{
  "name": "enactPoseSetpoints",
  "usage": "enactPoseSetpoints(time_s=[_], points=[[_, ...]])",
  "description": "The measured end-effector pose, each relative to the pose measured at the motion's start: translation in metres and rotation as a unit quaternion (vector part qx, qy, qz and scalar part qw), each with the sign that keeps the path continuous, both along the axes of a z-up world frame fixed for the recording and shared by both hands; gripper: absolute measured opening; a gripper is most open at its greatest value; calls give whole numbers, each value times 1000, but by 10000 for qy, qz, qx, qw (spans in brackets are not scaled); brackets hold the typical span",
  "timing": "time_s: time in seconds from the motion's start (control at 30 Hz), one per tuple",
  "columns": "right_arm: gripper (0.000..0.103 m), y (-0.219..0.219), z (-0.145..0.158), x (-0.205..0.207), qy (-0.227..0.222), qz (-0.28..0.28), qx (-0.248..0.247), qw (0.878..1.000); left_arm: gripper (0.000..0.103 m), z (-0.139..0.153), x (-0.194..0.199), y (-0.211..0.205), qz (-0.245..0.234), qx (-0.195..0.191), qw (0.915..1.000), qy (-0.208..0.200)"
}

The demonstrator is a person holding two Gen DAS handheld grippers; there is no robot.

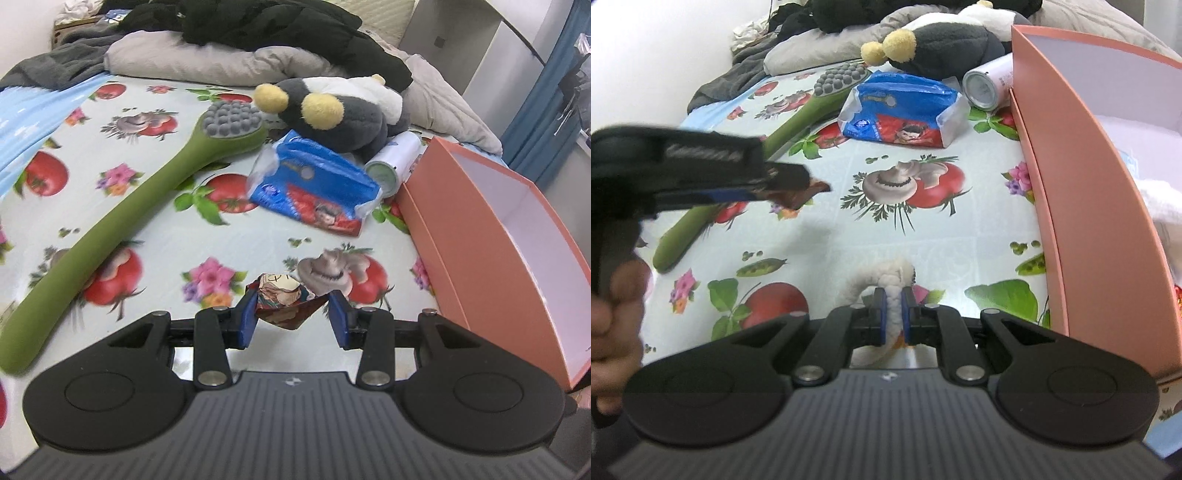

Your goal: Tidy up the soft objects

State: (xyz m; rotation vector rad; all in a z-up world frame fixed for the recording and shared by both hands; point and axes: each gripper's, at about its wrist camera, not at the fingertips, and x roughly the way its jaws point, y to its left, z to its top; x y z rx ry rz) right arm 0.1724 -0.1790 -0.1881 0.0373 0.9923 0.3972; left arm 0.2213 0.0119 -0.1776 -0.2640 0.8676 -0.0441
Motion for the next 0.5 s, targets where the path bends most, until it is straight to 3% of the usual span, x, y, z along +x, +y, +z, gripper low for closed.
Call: enactPoseSetpoints(time_s=[0.5], points=[[19,2,9,-5,17,-223,-100,9997,47,8,-36,23,59,-277,9996,-11]])
